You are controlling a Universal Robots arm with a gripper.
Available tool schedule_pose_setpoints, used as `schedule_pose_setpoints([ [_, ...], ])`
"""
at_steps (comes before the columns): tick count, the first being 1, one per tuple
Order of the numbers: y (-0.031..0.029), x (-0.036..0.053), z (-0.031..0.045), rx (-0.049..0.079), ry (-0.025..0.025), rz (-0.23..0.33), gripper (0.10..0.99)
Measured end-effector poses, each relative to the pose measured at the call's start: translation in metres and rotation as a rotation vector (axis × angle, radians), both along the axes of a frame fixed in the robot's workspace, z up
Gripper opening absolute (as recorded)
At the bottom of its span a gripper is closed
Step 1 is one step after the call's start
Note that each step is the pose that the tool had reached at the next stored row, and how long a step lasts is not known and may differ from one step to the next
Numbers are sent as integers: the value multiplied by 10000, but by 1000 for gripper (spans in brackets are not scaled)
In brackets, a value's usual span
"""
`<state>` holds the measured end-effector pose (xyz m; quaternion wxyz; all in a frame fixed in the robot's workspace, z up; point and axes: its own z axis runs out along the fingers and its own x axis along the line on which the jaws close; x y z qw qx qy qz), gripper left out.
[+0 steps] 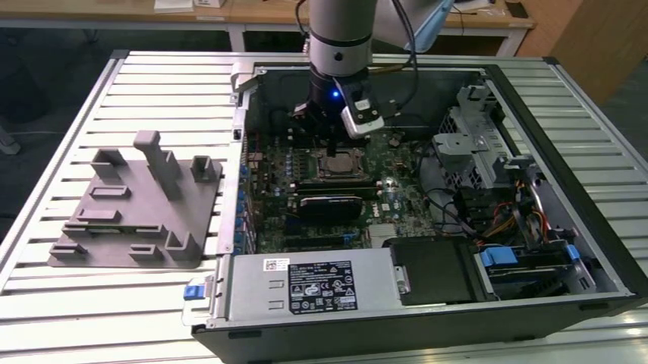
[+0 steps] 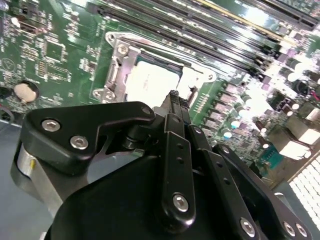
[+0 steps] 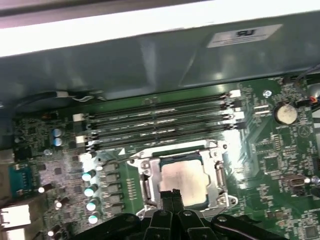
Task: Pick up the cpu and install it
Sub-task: 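Install the first cpu locking lever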
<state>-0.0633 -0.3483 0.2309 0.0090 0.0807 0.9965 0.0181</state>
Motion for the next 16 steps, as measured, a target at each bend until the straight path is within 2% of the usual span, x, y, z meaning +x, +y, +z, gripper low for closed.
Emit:
schedule_pose_setpoints([
  [11, 0, -341, 0, 55, -26, -2, 106],
  [12, -1, -366, 0, 112, -26, -1, 106],
  [13, -2, -384, 0, 235, -29, -1, 106],
  [16, -3, -409, 1, 705, -29, -1, 106],
])
